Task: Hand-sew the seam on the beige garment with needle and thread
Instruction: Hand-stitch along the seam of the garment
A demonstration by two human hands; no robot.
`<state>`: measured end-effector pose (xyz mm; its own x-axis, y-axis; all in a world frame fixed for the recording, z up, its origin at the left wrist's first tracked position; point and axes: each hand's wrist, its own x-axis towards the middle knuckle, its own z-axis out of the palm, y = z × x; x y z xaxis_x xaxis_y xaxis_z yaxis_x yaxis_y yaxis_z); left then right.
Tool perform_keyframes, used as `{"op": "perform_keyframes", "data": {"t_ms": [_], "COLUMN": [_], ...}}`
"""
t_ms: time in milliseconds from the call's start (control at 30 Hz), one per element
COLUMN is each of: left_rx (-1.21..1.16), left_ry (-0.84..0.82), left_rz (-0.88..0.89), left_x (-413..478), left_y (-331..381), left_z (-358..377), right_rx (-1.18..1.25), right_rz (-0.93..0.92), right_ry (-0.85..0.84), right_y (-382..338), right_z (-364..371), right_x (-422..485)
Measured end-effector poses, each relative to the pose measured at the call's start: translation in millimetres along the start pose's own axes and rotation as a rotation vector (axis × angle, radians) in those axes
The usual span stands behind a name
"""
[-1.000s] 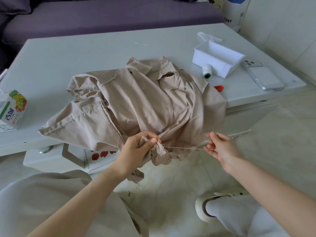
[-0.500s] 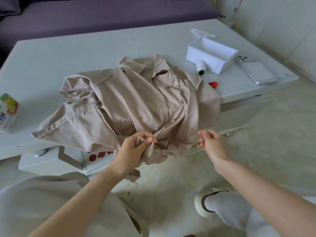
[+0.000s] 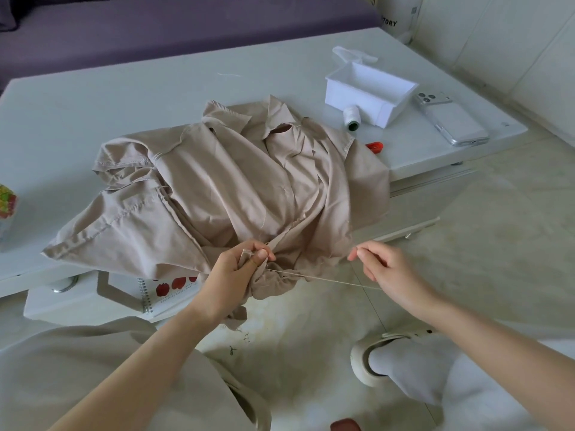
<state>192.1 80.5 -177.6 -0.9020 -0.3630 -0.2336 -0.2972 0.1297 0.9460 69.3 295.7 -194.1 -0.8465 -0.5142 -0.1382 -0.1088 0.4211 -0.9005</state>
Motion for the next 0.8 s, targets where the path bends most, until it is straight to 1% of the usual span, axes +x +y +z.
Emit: {"op": "perform_keyframes", "data": {"t_ms": [133, 200, 267, 367, 467, 533, 633, 700, 800], "left_rx": [-0.013, -0.009, -0.021, -0.047, -0.023, 0.017, 0.052, 0.065, 0.06], "left_ry": [0.002, 0.003, 0.008, 0.007, 0.027, 0.066, 0.118, 0.144, 0.154], "left_rz": [-0.017, -0.021, -0.028, -0.033, 0.002, 0.04, 0.079, 0.089, 0.085], "left_x": [0.6, 0.8, 0.3, -0.8, -1.8, -2.0, -3.2, -3.7, -3.7], "left_y": [-0.4, -0.1, 0.8, 2.2, 2.1, 3.8, 7.8, 7.9, 6.7], "left_z": [2.0, 0.9, 0.0, 1.0, 0.3, -1.1, -2.7, -4.0, -7.0], "right_rx": [-0.109, -0.211, -0.237, -0.144, -0.034, 0.073, 0.255, 0.312, 0.337], "right_rz": [-0.033, -0.08, -0.126, -0.191, -0.2, -0.153, -0.007, 0.048, 0.069], "right_ry": [0.011, 0.032, 0.045, 0.026, 0.042, 0.058, 0.045, 0.021, 0.002], "right_y": [6.0, 4.6, -3.0, -23.2, -43.9, -56.3, -70.5, -75.8, -79.8], "right_z": [-3.0, 1.0, 9.0, 29.8, 54.9, 71.1, 91.6, 101.9, 109.3], "right_x": [-2.1, -2.4, -3.3, -7.0, -12.3, -15.4, -18.2, -19.8, -19.4]}}
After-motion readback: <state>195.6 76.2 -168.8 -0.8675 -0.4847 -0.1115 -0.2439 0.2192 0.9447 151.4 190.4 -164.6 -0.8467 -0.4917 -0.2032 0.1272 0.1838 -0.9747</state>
